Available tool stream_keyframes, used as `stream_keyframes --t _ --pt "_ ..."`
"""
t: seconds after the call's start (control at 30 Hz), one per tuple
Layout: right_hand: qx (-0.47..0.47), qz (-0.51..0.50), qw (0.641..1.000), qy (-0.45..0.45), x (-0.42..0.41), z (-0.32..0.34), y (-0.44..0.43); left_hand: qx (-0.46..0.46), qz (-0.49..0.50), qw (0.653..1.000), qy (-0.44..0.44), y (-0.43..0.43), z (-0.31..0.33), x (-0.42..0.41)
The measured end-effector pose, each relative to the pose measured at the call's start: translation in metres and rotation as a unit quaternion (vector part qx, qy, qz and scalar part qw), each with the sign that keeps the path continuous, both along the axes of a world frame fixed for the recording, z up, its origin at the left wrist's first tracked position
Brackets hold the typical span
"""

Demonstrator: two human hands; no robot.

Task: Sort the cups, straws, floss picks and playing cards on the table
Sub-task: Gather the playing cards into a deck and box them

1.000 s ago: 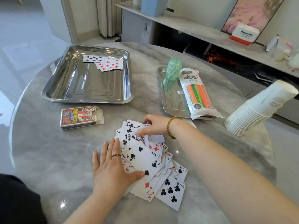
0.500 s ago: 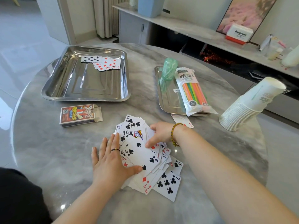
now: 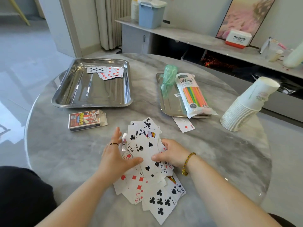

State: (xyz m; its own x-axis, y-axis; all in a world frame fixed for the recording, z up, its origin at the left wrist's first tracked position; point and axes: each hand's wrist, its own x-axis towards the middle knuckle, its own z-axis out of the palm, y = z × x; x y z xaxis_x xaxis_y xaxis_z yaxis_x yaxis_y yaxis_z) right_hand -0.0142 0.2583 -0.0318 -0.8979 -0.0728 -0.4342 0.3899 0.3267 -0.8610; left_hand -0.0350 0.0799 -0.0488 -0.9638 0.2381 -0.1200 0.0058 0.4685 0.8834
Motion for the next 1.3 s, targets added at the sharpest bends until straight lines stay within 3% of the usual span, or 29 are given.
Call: stream_keyframes --t 0.23,0.47,0.67,0.93,1.03,1.1,1.17,1.23,1.3 --pt "-0.076 -0.129 0.978 0.146 0.002 0.016 0.004 0.217 0.062 0.97 -0.094 -0.005 0.032 -0.012" --pt "-0.12 -0.171 0.963 0.173 0.006 0.009 -0.012 0.115 -0.029 0.978 -0.171 0.009 0.027 -0.004" --pt "-0.134 -0.177 0.958 0.18 0.003 0.003 -0.022 0.075 -0.015 0.992 -0.098 0.021 0.031 -0.008" --pt "-0.147 -0.168 0.969 0.109 -0.001 0.0 -0.017 0.02 -0.019 0.999 -0.018 0.026 0.039 -0.016" --pt "-0.138 -0.215 0.961 0.103 -0.002 0.009 -0.01 -0.052 -0.029 0.998 -0.005 0.027 0.044 -0.019" --pt "-0.151 -0.346 0.908 0.183 -0.004 0.02 0.0 -0.146 -0.049 0.988 0.025 0.028 0.053 -0.019" --pt "-0.137 -0.394 0.863 0.285 -0.003 0.037 0.013 -0.24 -0.079 0.965 0.072 0.033 0.06 -0.018" --pt "-0.065 -0.334 0.886 0.315 -0.001 0.047 0.018 -0.314 -0.113 0.934 0.128 0.04 0.062 -0.015" --pt "-0.002 -0.267 0.919 0.289 0.002 0.044 0.016 -0.35 -0.138 0.911 0.17 0.049 0.06 -0.012"
